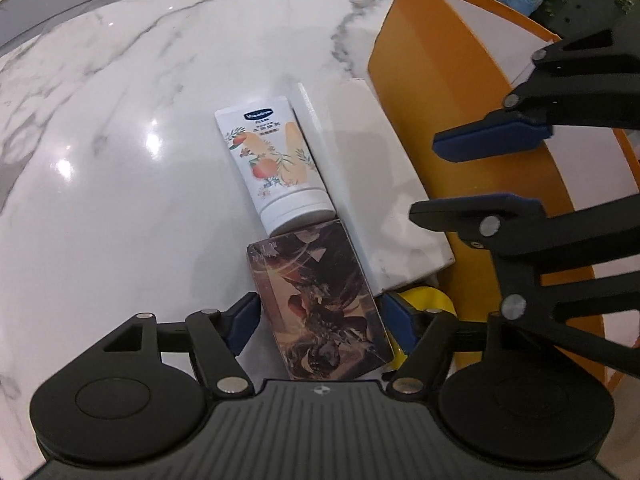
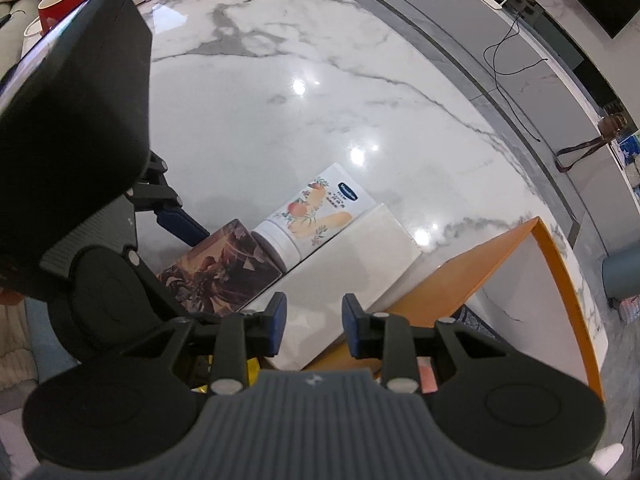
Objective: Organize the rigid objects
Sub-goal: 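Grasp the printed card box with the left tool while the right tool grasps the yellow tape measure, then lift the card box and tape measure and carry them toward the shoebox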
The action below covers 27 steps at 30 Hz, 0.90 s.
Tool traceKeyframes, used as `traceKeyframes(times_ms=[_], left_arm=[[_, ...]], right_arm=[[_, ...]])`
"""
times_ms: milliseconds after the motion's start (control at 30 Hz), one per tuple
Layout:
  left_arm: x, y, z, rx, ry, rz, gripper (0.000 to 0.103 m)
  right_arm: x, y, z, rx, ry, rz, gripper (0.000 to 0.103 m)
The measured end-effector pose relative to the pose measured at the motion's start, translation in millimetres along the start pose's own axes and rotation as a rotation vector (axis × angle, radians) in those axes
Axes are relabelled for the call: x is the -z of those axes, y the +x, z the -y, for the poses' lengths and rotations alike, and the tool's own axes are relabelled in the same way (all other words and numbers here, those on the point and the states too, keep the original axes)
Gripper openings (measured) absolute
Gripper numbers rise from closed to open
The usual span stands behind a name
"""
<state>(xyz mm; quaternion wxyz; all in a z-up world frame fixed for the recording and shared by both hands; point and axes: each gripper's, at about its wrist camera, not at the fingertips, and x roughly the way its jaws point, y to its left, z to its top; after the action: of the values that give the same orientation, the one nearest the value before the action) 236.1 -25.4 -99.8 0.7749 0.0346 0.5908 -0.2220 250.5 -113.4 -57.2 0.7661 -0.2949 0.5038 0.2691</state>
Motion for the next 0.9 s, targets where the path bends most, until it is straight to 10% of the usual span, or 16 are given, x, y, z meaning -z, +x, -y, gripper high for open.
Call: traceKeyframes(times_ms=[367,533,900], left_arm=[[28.3,-23.8,-31.6,-0.032,0.003,-0.083,0.073],[46.5,-35.9,-48.7,-0.056,0.005,-0.094,0.073],[55.7,-46.1,-63.7,-0.046,0.052,-0.088,0.072]], right_arm=[[-3.2,-2.4,-35.8,-0.108,-0.118,-0.048,0.03],[-9.9,18.6,-67.3,-0.116,-0.207,-0.231,0.051],[-11.5,69.2,-83.2,-0.063,-0.305,-0.494,0.06]])
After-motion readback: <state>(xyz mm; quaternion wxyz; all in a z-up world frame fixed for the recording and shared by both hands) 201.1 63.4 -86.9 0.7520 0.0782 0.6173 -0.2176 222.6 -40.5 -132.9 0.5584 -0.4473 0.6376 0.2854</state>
